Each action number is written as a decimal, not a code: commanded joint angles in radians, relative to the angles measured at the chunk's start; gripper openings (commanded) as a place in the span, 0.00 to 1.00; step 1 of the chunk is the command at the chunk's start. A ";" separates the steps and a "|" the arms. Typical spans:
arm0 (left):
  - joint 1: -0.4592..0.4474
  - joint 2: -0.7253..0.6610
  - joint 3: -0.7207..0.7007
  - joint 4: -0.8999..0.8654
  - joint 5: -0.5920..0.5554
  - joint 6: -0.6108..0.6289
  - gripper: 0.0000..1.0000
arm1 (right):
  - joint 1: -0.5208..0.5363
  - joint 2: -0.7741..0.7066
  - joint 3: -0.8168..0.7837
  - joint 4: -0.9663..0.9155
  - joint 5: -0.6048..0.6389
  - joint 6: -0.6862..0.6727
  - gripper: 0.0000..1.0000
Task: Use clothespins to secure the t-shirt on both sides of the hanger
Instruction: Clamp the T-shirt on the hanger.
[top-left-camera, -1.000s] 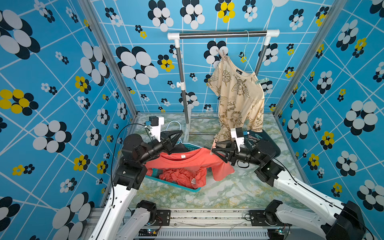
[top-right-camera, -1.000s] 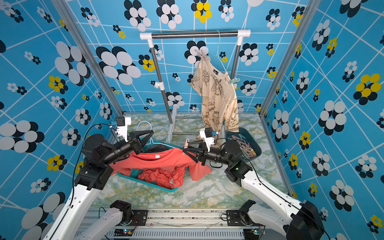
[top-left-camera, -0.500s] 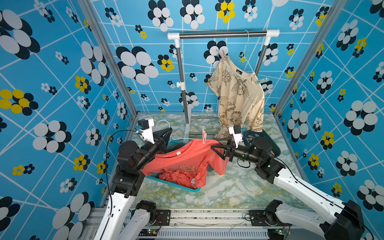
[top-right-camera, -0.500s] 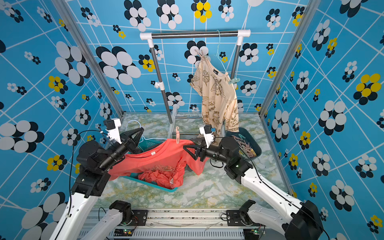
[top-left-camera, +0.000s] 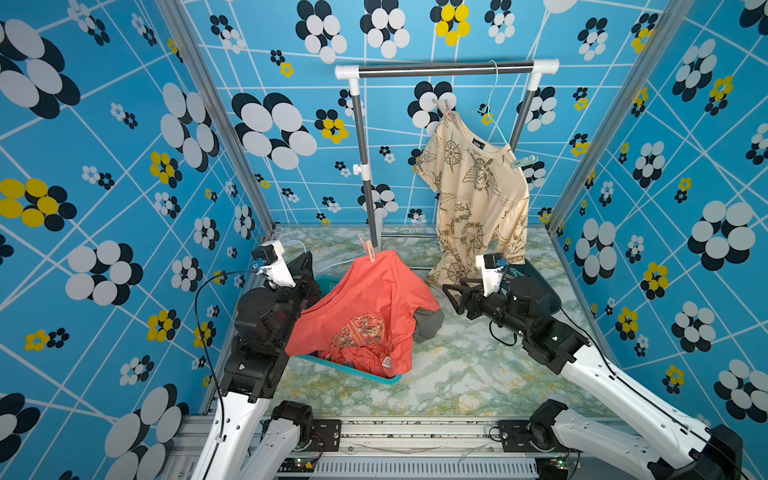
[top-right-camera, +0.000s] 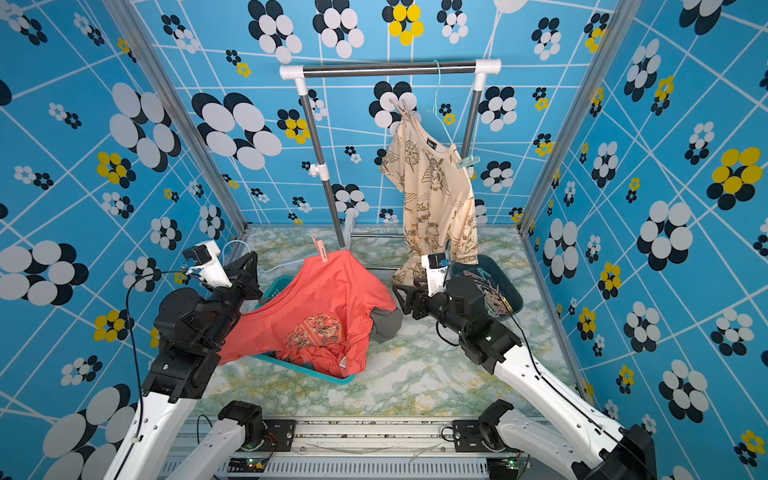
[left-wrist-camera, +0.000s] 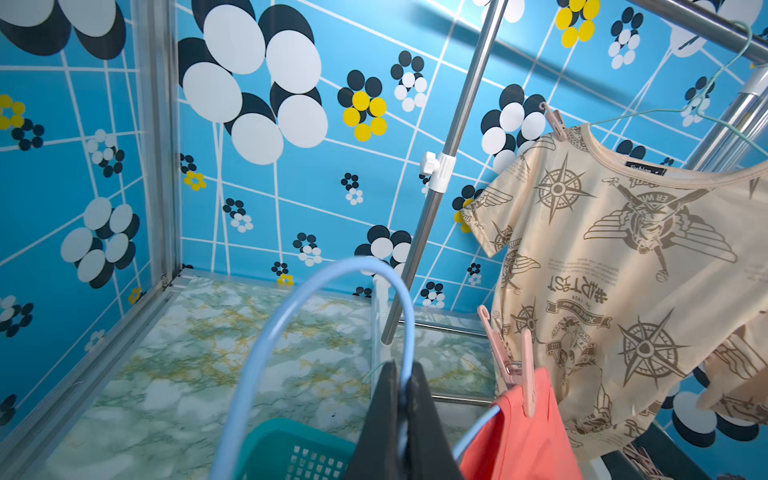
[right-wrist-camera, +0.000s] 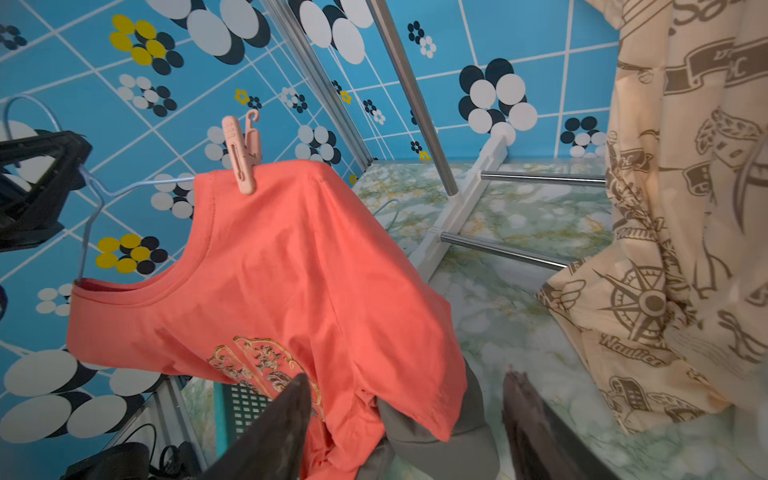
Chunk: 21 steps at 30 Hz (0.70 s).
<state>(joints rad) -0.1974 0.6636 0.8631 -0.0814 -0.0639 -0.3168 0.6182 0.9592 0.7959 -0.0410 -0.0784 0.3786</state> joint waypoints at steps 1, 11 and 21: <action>0.006 -0.015 -0.011 0.048 -0.079 0.014 0.00 | -0.005 -0.014 0.012 -0.102 0.088 -0.017 0.74; -0.018 0.027 0.149 -0.067 -0.443 -0.067 0.00 | -0.005 0.019 0.029 -0.139 0.071 -0.009 0.73; -0.053 0.183 0.463 -0.017 -0.521 -0.022 0.00 | -0.005 0.001 0.025 -0.192 0.109 -0.022 0.73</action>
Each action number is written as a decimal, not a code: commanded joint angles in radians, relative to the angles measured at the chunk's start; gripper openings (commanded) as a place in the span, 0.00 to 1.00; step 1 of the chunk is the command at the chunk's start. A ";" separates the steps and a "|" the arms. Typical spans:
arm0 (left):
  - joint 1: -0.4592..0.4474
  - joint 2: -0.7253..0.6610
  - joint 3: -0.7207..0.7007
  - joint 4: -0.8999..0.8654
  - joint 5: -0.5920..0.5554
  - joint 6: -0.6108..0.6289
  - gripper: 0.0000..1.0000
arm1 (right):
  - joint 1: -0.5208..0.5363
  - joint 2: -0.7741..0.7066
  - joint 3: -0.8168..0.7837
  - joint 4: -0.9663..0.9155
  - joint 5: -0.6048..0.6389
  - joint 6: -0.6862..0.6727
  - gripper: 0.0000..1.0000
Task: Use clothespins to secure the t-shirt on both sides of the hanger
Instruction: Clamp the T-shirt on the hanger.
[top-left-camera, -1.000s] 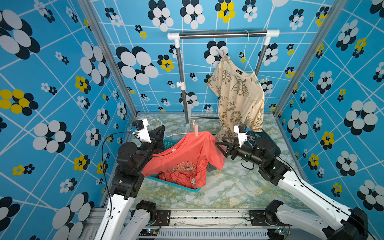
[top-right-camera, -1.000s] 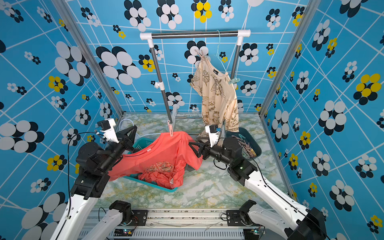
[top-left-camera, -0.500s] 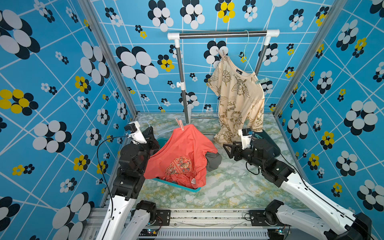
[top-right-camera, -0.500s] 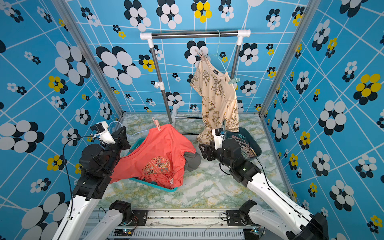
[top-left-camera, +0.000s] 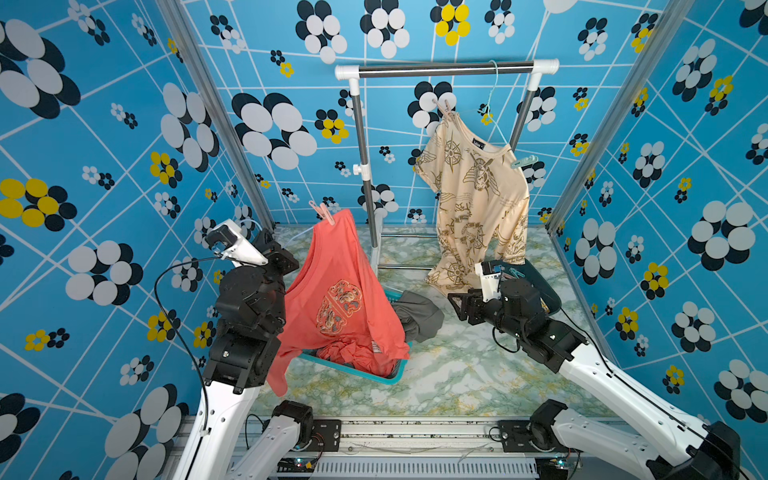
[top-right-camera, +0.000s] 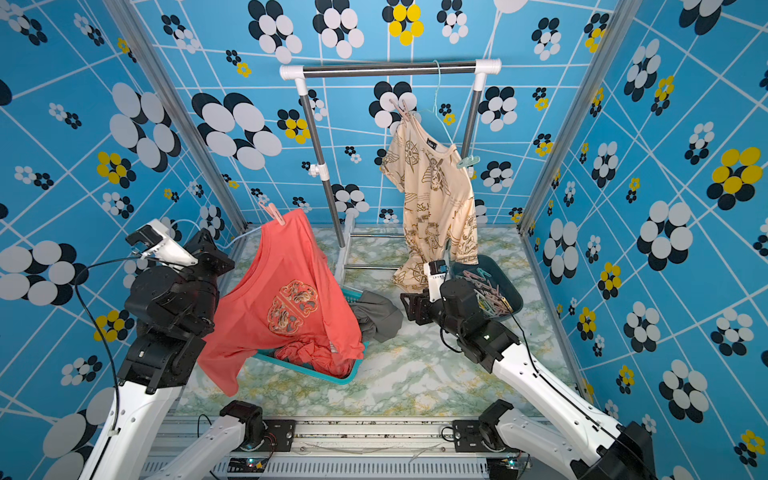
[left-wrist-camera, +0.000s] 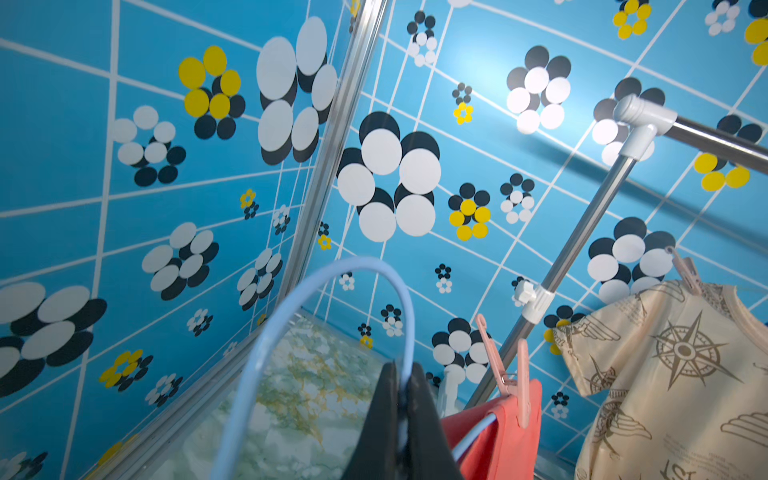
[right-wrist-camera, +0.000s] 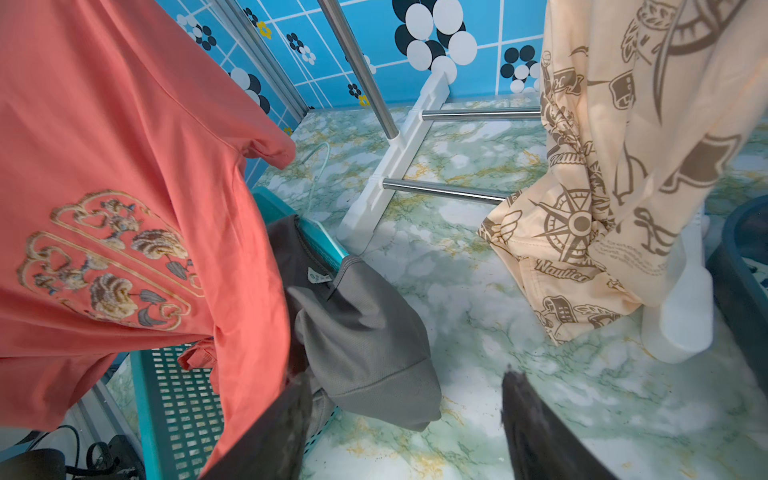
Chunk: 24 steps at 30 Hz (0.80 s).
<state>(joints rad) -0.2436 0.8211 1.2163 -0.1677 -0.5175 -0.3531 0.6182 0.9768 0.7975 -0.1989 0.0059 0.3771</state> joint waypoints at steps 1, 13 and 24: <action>-0.011 0.041 0.146 0.071 -0.079 0.015 0.00 | -0.005 -0.021 0.022 -0.038 0.031 -0.021 0.73; -0.032 0.203 0.602 -0.042 -0.163 0.071 0.00 | -0.006 -0.063 -0.009 -0.081 0.095 -0.037 0.73; -0.103 0.107 0.137 -0.144 -0.113 -0.191 0.00 | -0.009 -0.081 -0.020 -0.129 0.122 -0.032 0.73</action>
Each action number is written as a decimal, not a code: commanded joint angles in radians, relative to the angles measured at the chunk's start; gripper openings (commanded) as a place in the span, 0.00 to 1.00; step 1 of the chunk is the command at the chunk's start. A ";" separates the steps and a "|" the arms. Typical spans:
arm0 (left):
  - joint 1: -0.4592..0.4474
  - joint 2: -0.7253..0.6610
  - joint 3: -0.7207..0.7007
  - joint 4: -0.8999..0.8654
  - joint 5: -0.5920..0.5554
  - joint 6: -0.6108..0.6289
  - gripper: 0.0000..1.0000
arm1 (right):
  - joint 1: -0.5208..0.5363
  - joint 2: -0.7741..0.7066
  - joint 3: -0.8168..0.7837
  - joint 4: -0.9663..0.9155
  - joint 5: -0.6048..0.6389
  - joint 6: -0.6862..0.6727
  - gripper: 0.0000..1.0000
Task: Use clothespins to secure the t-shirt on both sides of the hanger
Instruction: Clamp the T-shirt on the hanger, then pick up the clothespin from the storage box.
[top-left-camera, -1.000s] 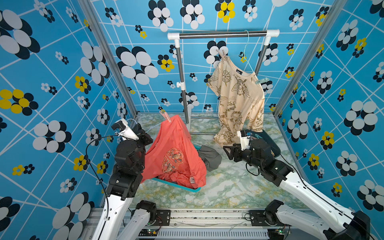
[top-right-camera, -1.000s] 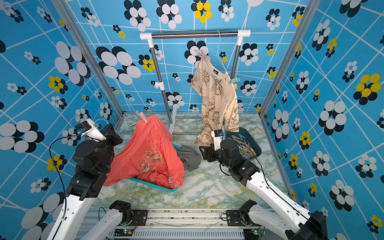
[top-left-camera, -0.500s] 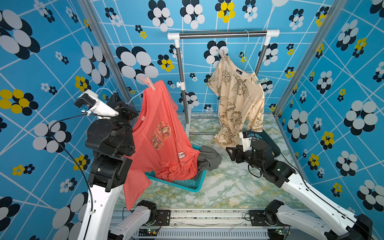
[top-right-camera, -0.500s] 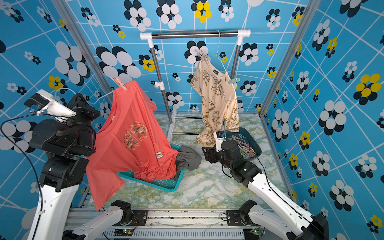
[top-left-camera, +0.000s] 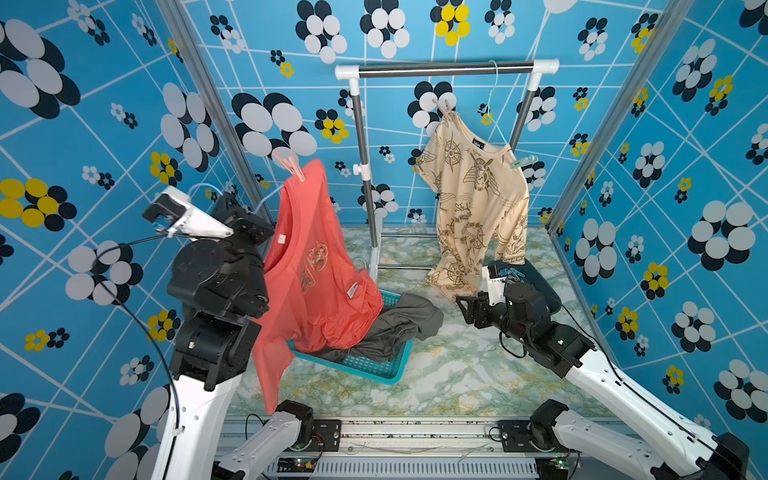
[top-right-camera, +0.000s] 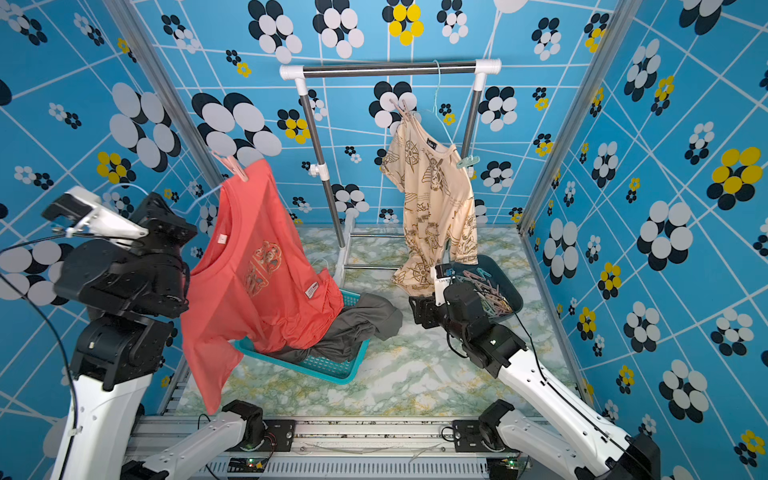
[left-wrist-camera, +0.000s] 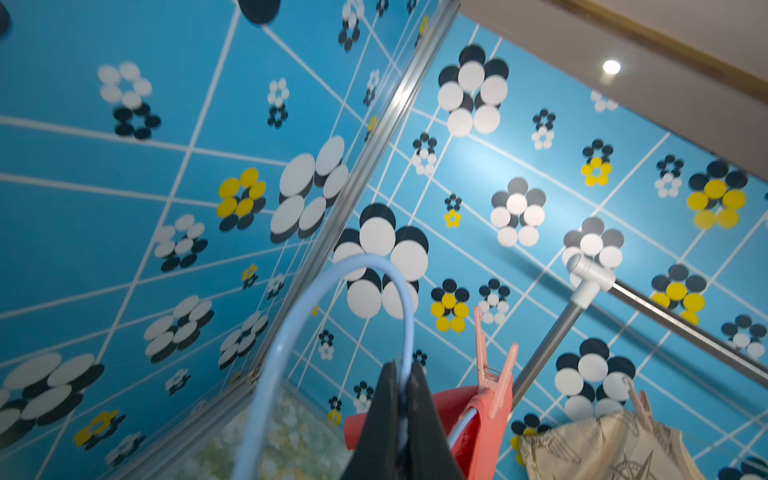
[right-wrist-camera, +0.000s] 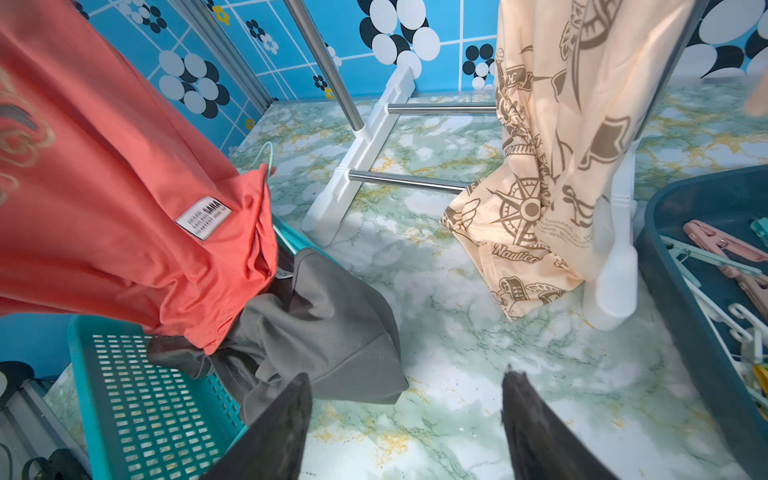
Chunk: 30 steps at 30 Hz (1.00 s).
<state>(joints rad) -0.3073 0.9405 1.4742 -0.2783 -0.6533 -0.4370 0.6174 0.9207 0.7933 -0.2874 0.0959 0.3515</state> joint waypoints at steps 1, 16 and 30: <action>-0.056 -0.019 -0.169 -0.022 0.018 -0.122 0.00 | -0.008 -0.029 -0.016 -0.048 0.039 -0.008 0.73; -0.147 -0.034 -0.496 0.072 0.057 -0.309 0.00 | -0.086 -0.008 0.018 -0.162 0.161 0.054 0.70; -0.094 -0.152 -0.670 0.354 0.140 0.011 0.00 | -0.626 0.259 0.060 -0.243 -0.070 0.069 0.56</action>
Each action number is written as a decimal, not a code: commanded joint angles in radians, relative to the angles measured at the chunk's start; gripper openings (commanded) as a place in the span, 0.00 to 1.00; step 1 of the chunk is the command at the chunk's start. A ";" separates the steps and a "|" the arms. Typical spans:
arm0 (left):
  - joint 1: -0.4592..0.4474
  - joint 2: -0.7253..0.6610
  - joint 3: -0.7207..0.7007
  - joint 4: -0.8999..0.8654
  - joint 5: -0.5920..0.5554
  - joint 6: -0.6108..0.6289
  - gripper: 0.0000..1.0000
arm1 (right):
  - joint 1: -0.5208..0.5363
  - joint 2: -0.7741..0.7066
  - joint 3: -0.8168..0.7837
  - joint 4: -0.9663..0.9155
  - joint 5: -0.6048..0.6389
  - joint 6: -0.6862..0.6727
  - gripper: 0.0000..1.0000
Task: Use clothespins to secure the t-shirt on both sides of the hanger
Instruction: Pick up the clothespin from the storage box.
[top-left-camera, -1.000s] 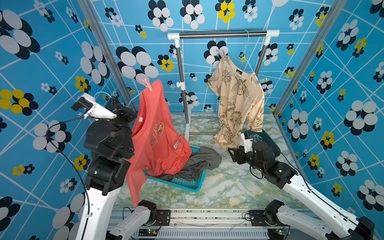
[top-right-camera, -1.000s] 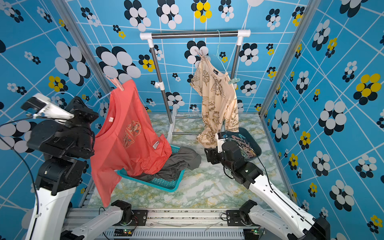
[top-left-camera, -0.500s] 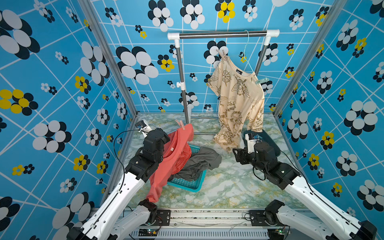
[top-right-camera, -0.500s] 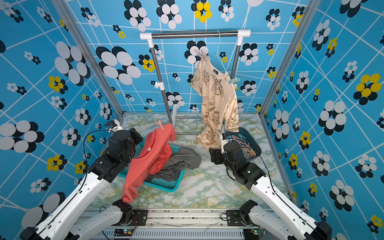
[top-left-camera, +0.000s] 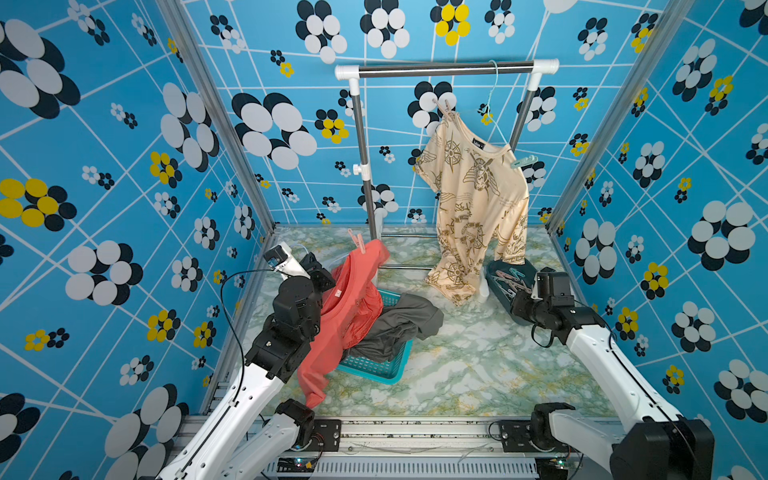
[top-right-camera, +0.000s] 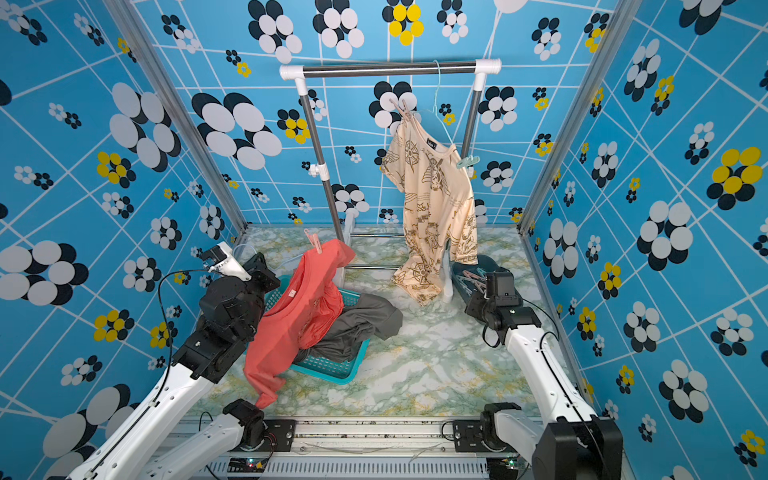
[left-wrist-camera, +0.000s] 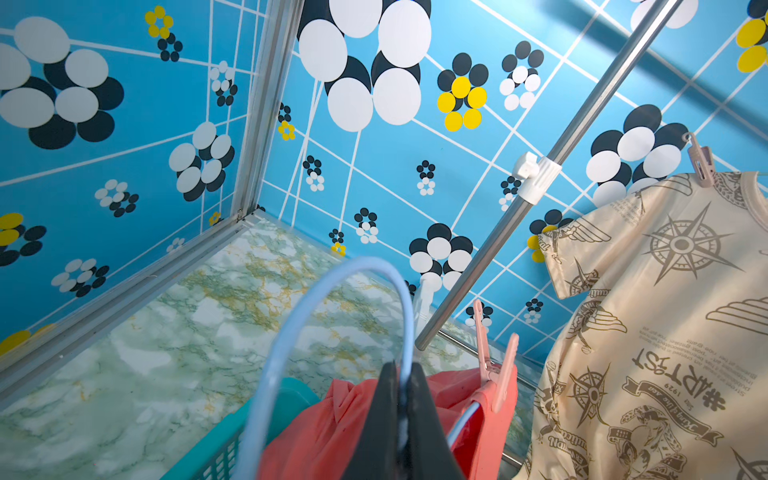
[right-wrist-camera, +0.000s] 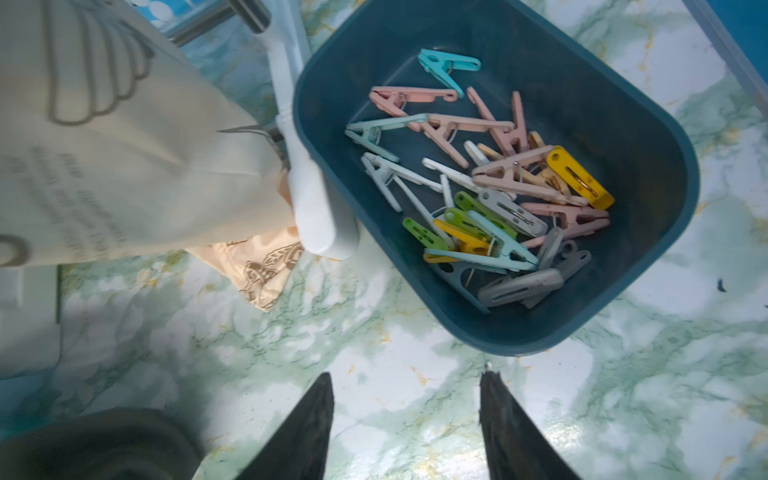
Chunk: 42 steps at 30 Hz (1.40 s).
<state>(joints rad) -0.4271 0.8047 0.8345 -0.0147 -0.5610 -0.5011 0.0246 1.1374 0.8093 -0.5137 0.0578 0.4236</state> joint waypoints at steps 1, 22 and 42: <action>0.045 -0.020 -0.049 0.107 0.079 0.077 0.00 | -0.050 0.070 0.056 -0.014 -0.032 -0.008 0.55; 0.147 -0.104 -0.187 0.253 0.125 0.199 0.00 | -0.125 0.576 0.432 -0.149 0.145 -0.181 0.40; 0.109 -0.096 -0.088 -0.043 -0.389 -0.079 0.00 | -0.195 0.774 0.434 0.061 -0.259 -0.007 0.43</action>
<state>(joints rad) -0.3130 0.7101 0.6941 0.0177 -0.8169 -0.4908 -0.1814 1.9034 1.2354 -0.5011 -0.1181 0.3851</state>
